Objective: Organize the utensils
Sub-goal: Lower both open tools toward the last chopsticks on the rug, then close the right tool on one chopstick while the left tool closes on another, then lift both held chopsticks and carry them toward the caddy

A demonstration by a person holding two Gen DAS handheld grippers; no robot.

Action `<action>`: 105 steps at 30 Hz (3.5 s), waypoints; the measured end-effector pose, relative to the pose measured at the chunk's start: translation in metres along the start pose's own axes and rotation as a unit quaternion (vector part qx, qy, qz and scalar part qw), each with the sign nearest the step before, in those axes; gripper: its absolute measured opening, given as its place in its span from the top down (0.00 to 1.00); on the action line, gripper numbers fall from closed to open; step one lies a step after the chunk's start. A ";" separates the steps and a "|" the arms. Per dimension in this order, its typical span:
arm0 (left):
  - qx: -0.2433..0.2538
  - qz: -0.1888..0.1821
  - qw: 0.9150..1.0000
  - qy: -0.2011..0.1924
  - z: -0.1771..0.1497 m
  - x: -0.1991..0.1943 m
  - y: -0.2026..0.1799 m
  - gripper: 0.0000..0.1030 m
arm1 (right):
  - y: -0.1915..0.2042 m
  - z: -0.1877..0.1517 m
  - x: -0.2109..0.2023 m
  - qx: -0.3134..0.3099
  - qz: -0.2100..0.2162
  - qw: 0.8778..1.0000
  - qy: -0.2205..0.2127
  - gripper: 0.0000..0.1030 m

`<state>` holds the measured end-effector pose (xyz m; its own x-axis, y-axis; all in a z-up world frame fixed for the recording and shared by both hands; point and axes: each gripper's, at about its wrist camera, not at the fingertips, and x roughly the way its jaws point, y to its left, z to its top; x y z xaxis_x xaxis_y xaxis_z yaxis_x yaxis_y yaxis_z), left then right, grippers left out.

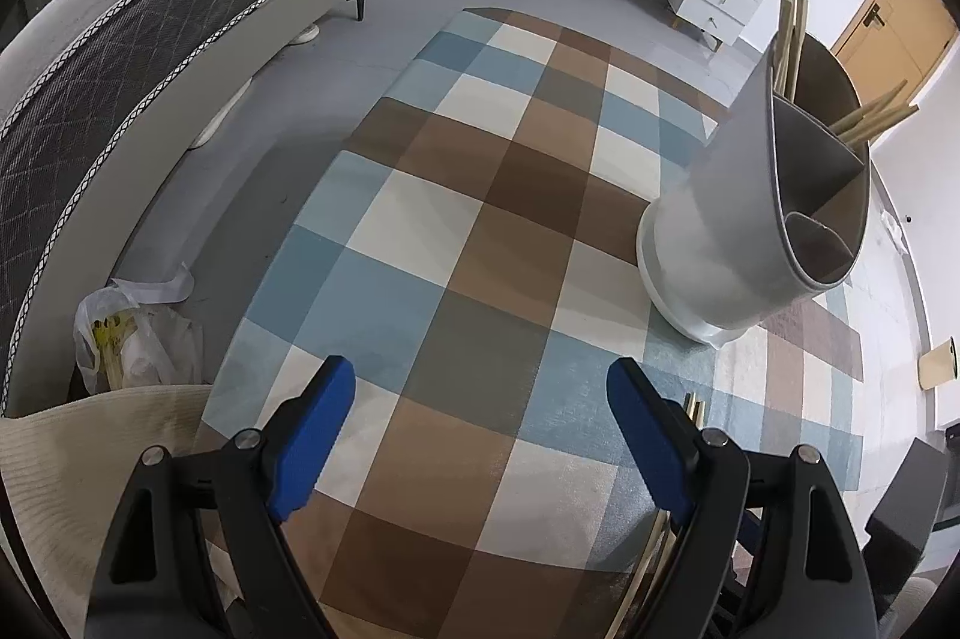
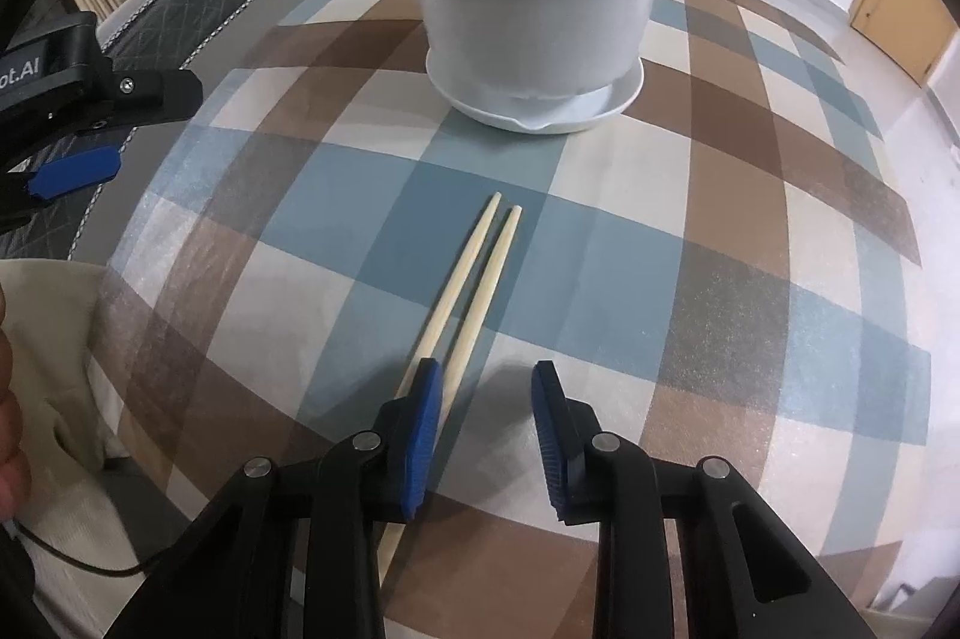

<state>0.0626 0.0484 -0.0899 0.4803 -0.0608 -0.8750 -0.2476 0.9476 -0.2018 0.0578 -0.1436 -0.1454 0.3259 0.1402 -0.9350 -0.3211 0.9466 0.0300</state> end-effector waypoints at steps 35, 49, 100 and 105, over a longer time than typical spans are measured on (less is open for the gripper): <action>0.102 0.027 0.994 0.014 -0.033 0.001 -0.030 0.20 | -0.079 0.022 -0.019 0.148 0.127 0.977 -0.083 0.96; -0.019 0.021 0.999 0.037 -0.019 0.016 0.025 0.20 | -0.018 0.028 0.012 0.002 -0.029 0.998 -0.049 0.75; 0.195 -0.012 0.971 0.140 -0.039 0.057 -0.130 0.99 | -0.158 0.005 -0.072 0.278 0.114 0.937 -0.180 0.96; 0.185 -0.052 0.980 0.055 -0.038 0.012 -0.117 0.99 | -0.148 -0.002 -0.087 0.256 0.104 0.941 -0.197 0.96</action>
<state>0.0654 -0.0752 -0.0935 0.3884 -0.1771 -0.9043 0.1303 0.9821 -0.1363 0.0748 -0.2962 -0.0692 0.6401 0.3390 -0.6895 0.0232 0.8885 0.4583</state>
